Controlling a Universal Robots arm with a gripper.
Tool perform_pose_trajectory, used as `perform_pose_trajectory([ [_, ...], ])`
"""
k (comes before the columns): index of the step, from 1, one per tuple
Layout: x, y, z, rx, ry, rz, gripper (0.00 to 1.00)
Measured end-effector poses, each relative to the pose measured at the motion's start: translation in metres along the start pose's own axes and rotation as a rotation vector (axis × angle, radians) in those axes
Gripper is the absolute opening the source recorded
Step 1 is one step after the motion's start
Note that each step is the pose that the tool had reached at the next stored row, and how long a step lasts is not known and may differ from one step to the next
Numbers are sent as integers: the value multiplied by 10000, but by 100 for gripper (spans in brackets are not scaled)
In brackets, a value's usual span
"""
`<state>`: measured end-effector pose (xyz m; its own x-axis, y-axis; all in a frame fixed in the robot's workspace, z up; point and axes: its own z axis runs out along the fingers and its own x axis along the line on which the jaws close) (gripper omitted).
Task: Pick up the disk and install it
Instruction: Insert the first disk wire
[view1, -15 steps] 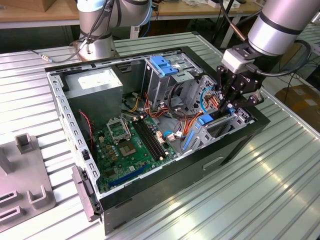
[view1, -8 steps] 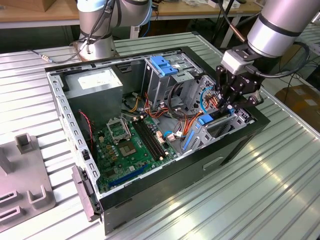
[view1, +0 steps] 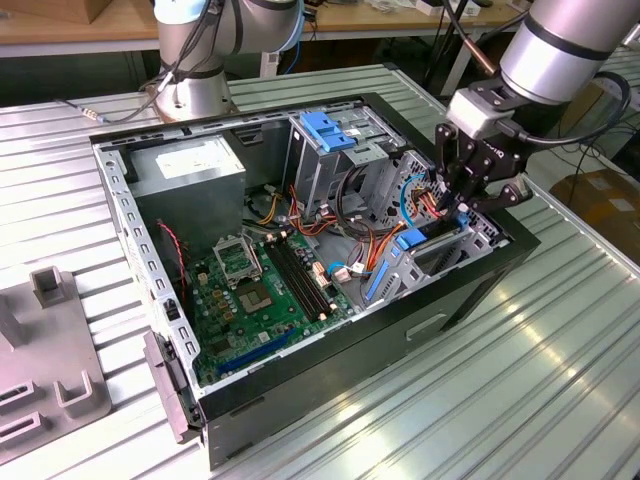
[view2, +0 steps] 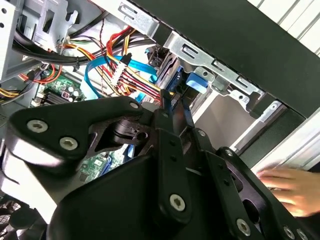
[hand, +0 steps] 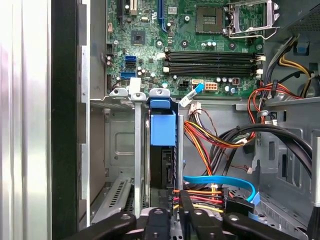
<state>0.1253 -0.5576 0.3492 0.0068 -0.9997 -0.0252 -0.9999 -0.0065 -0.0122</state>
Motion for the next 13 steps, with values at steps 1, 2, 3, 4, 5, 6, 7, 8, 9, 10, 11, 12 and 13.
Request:
perform_pose_trajectory([
  [1, 0, 0, -1, 1, -1, 0, 16],
  [2, 0, 0, -2, 0, -1, 0, 10],
  [3, 0, 0, -4, 0, -1, 0, 10],
  [4, 0, 0, -5, 0, 0, 0, 10],
  [5, 0, 0, -6, 0, -1, 0, 10],
  [6, 0, 0, -8, 0, -1, 0, 10],
  [7, 0, 0, -9, 0, -1, 0, 10],
  [8, 0, 0, -12, 0, 0, 0, 10],
  [9, 0, 0, -14, 0, -1, 0, 10],
  [10, 0, 0, -17, 0, 0, 0, 10],
  [11, 0, 0, -18, 0, 1, 0, 10],
  [12, 0, 0, -19, 0, -1, 0, 10],
  [13, -1, 0, -20, 0, -1, 0, 10],
])
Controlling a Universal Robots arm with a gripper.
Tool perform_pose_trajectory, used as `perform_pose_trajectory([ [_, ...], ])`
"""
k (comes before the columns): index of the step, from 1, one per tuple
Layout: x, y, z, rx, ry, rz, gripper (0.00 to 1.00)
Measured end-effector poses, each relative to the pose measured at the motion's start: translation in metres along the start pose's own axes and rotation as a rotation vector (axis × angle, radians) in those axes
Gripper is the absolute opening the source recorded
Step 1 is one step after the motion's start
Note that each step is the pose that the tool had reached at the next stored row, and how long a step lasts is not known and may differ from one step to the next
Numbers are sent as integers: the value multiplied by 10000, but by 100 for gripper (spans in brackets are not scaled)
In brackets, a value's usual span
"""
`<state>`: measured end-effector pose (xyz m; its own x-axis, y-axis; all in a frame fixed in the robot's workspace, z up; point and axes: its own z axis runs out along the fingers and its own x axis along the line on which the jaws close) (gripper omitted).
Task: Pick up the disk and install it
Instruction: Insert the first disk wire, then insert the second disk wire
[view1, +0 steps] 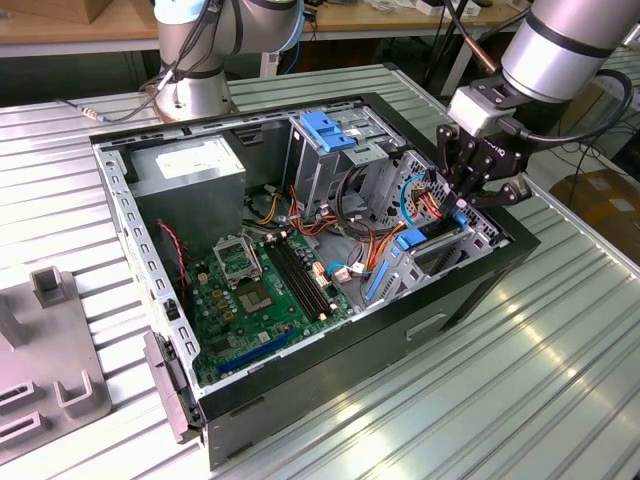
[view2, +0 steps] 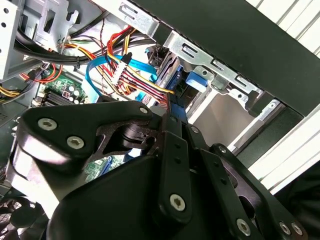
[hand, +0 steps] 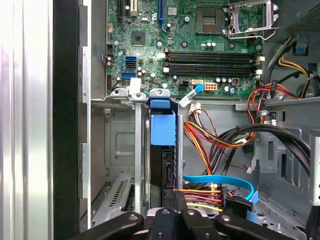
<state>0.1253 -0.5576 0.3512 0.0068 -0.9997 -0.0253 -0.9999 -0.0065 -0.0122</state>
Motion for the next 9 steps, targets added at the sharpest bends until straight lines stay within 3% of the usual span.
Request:
perform_pose_trajectory([
  [9, 0, 0, -21, 0, 1, 1, 10],
])
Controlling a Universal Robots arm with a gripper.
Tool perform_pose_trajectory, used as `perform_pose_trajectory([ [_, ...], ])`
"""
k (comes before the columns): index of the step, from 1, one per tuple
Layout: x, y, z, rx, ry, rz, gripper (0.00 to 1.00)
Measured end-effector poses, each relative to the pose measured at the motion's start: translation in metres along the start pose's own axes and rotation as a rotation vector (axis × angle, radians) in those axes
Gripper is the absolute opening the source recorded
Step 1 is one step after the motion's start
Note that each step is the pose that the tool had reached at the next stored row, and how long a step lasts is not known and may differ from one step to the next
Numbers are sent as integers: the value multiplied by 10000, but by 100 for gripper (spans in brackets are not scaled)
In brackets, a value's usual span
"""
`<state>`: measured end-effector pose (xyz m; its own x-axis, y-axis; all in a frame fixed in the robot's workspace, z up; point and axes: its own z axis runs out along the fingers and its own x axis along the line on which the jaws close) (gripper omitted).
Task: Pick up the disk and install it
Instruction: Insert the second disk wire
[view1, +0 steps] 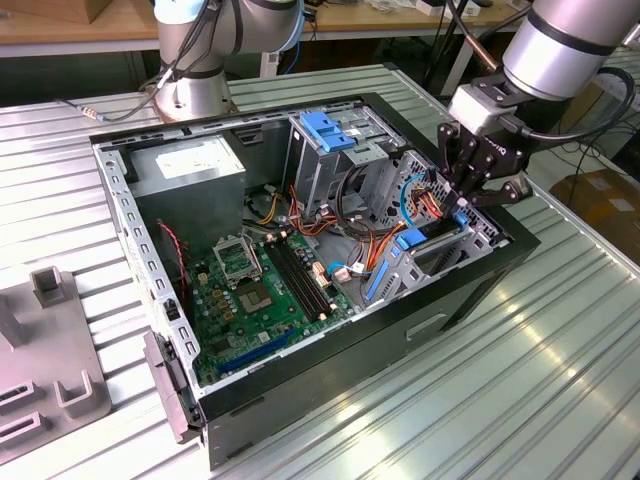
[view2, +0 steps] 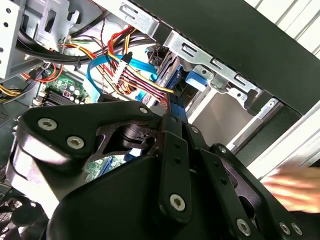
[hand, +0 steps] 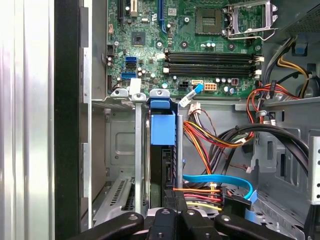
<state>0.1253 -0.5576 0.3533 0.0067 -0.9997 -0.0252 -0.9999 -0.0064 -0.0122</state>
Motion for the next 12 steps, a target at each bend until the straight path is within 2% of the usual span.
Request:
perform_pose_trajectory([
  [5, -1, 0, -22, -1, 5, -1, 10],
  [11, -5, 0, -175, -50, 0, 1, 10],
  [12, -5, -1, -205, -83, 1, 1, 10],
])
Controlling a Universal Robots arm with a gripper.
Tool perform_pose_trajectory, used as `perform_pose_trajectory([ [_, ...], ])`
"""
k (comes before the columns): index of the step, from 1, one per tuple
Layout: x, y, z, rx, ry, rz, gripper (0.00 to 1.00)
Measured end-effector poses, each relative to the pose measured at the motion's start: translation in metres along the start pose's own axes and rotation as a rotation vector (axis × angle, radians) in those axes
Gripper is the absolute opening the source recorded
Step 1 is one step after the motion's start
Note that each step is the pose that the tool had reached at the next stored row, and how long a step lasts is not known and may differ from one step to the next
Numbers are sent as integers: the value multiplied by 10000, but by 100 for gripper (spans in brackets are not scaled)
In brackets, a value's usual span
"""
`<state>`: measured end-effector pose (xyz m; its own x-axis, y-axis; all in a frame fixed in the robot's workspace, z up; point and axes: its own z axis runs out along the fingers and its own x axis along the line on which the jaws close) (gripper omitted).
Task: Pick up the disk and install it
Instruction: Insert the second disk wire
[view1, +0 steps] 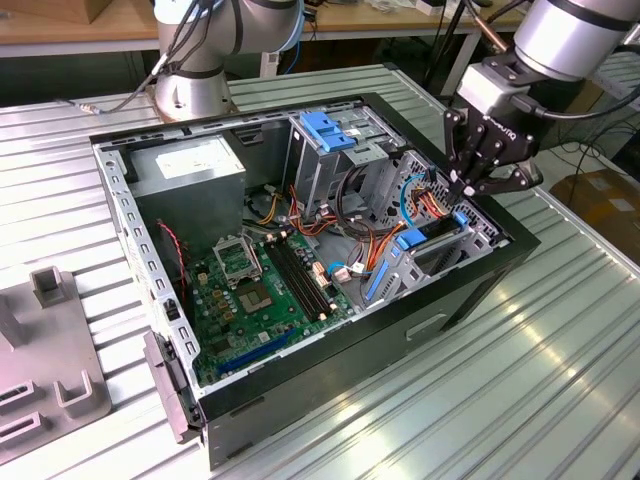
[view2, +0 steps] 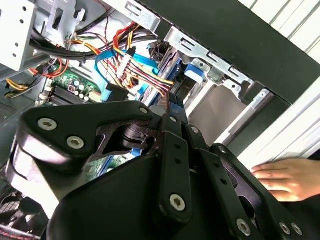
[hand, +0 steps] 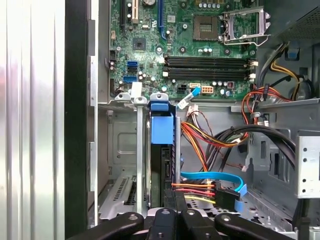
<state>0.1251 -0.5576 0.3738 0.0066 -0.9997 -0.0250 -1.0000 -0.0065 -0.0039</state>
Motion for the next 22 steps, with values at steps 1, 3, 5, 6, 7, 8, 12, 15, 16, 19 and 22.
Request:
perform_pose_trajectory([
  [1, 0, 1, 1, -28, -4, 0, 10],
  [3, -1, 23, 1, -79, -4, 3, 10],
  [5, -10, 37, -8, -128, -3, 2, 10],
  [6, -30, 38, -25, -143, -5, 3, 10],
  [7, -52, 37, -40, -150, -1, 4, 10],
  [8, -81, 37, -60, -156, 2, 4, 10],
  [12, -175, 36, -173, -180, 24, 3, 10],
  [15, -230, 43, -198, -222, 61, -8, 10],
  [16, -252, 50, -198, -237, 78, -27, 10],
  [19, -340, 58, -196, -305, 89, -78, 10],
  [22, -491, 58, -192, -348, 202, -163, 10],
])
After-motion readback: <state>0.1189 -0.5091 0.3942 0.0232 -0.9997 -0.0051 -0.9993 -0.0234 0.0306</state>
